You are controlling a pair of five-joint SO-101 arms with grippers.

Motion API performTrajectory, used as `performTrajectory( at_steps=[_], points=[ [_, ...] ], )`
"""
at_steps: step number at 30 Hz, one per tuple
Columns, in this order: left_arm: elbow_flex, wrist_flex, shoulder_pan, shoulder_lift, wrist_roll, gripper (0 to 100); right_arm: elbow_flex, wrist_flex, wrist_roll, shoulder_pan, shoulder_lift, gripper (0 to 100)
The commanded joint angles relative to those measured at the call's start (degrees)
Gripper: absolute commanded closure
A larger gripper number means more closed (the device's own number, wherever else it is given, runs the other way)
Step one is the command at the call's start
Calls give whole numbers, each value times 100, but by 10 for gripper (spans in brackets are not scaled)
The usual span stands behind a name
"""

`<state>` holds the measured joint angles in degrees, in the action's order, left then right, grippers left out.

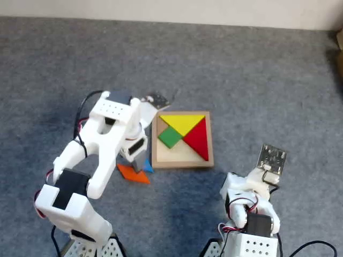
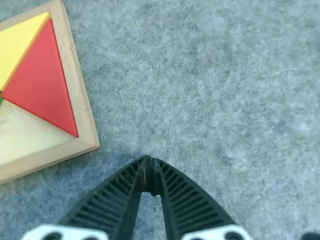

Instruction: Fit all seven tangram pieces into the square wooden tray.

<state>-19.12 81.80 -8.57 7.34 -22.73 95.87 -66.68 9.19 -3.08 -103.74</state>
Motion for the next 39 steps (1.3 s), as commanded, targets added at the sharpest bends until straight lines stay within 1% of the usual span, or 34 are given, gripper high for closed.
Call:
performTrajectory(
  at_steps=[1,6,10,15,19,22,27,32,37,39],
  points=[
    [-321,-141,48,-409,-308,783,620,-40,-70,-66,-4,994],
    [-769,-158,22,-1121,-334,780,620,-40,-70,-66,-4,994],
    [-1341,-686,-13,-1596,-343,778,620,-40,-70,-66,-4,994],
    [-1877,-1389,-22,-1420,-510,748,620,-40,-70,-66,-4,994],
    [-1921,-1732,-13,-901,-519,748,620,-40,-70,-66,-4,994],
    [-1657,-1582,13,-611,-501,753,620,-40,-70,-66,-4,994],
    [-1552,-1477,-198,-365,-527,844,620,-40,-70,-66,-4,994],
    [-1560,-1301,-418,-338,-510,897,620,-40,-70,-66,-4,994],
    [-1481,-818,-699,-356,-501,991,620,-40,-70,-66,-4,994],
    [-1446,-554,-831,-462,-501,993,620,-40,-70,-66,-4,994]
  ],
)
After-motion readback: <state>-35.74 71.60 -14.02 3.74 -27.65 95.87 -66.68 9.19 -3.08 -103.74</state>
